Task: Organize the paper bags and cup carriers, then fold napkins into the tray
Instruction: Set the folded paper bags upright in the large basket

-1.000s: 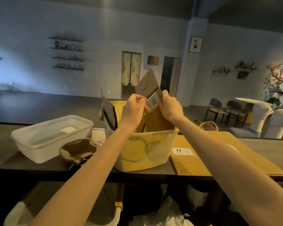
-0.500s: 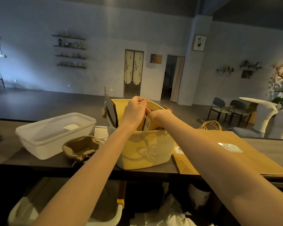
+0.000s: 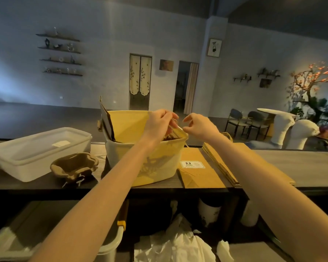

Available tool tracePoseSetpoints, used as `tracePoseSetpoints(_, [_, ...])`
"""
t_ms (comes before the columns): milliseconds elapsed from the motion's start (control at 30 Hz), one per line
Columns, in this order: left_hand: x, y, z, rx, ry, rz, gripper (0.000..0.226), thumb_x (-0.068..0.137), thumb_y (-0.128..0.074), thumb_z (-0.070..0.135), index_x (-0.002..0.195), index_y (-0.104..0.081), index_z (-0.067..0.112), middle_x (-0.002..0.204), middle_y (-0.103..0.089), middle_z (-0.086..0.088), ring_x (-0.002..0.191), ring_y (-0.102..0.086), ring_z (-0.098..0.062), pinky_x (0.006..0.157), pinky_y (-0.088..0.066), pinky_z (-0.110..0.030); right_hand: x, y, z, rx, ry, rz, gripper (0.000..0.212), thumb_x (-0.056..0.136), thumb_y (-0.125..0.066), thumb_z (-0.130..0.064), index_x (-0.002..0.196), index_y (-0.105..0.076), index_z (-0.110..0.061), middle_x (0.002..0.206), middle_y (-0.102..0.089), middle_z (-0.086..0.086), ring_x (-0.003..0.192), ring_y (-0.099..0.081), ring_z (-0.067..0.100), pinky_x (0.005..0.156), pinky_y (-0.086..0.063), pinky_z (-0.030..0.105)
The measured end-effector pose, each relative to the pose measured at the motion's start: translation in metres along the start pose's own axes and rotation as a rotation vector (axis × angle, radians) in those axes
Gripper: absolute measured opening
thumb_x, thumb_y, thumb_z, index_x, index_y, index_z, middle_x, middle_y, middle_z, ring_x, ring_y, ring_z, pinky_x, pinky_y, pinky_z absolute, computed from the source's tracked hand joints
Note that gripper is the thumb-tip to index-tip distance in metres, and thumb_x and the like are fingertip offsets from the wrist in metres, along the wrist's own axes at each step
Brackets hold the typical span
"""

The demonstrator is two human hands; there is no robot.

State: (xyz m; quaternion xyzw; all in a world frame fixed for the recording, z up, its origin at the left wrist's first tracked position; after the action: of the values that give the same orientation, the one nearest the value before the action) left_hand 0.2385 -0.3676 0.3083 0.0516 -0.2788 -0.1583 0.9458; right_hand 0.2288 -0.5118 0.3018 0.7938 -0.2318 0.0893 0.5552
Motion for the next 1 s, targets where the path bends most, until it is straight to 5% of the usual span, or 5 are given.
tracePoseSetpoints(167, [-0.027,-0.05,-0.002,-0.032,0.034,-0.109,0.028,0.099,-0.039,0.012,0.08,-0.059,0.009,0.066,-0.057,-0.003,0.057,-0.055,-0.011,0.049,-0.048,-0.018,-0.042,0.005,0.062,0.061,-0.165,-0.028,0.049,0.091,-0.058,-0.026,0.133,-0.039,-0.012,0.118,-0.057,0.01,0.095,-0.054,0.015,0.079,-0.046,0.027])
tracePoseSetpoints(300, [-0.048,-0.088,-0.042,-0.023,0.25,-0.244,0.03,0.099,-0.037,0.014,0.079,-0.059,0.011,0.072,-0.058,-0.004,0.067,-0.057,-0.015,0.059,-0.05,-0.024,-0.066,-0.016,0.097,0.074,-0.307,-0.109,0.051,0.093,-0.055,-0.027,0.136,-0.036,-0.008,0.126,-0.054,0.013,0.109,-0.054,0.024,0.081,-0.044,0.029])
tracePoseSetpoints(467, [-0.066,-0.106,-0.113,0.074,0.585,-0.232,0.024,0.093,-0.05,0.019,0.11,-0.061,0.006,0.103,-0.063,-0.006,0.096,-0.057,-0.018,0.088,-0.047,-0.032,-0.086,-0.054,0.123,0.112,-0.452,-0.299,0.064,0.094,-0.053,-0.031,0.144,-0.024,-0.004,0.144,-0.038,0.014,0.128,-0.042,0.028,0.096,-0.04,0.033])
tracePoseSetpoints(733, [-0.079,-0.121,-0.124,0.087,0.659,-0.248,0.045,0.096,-0.043,0.017,0.14,-0.035,0.01,0.141,-0.043,-0.007,0.129,-0.038,-0.025,0.101,-0.033,-0.032,-0.098,-0.071,0.139,0.221,-0.622,-0.329,0.062,0.097,-0.047,-0.033,0.146,-0.023,-0.002,0.147,-0.034,0.014,0.132,-0.036,0.028,0.101,-0.036,0.035])
tracePoseSetpoints(1000, [-0.078,-0.117,-0.133,-0.034,0.74,-0.109,0.042,0.091,-0.052,0.006,0.132,-0.044,0.004,0.132,-0.049,-0.012,0.121,-0.045,-0.026,0.087,-0.036,-0.028,-0.113,-0.06,0.153,0.224,-0.631,-0.334,0.058,0.09,-0.061,-0.022,0.136,-0.031,-0.003,0.133,-0.043,0.014,0.111,-0.046,0.024,0.081,-0.042,0.028])
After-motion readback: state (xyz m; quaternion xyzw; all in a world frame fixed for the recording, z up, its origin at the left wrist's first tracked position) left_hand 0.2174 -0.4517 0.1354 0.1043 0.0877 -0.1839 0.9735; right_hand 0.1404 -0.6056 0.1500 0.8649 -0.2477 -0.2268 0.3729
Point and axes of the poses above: each hand's wrist, its own x-axis towards the middle knuckle, its own y-axis out of the back of the hand, z = x × y, the point moved 10 cm from there along x, towards the middle knuckle
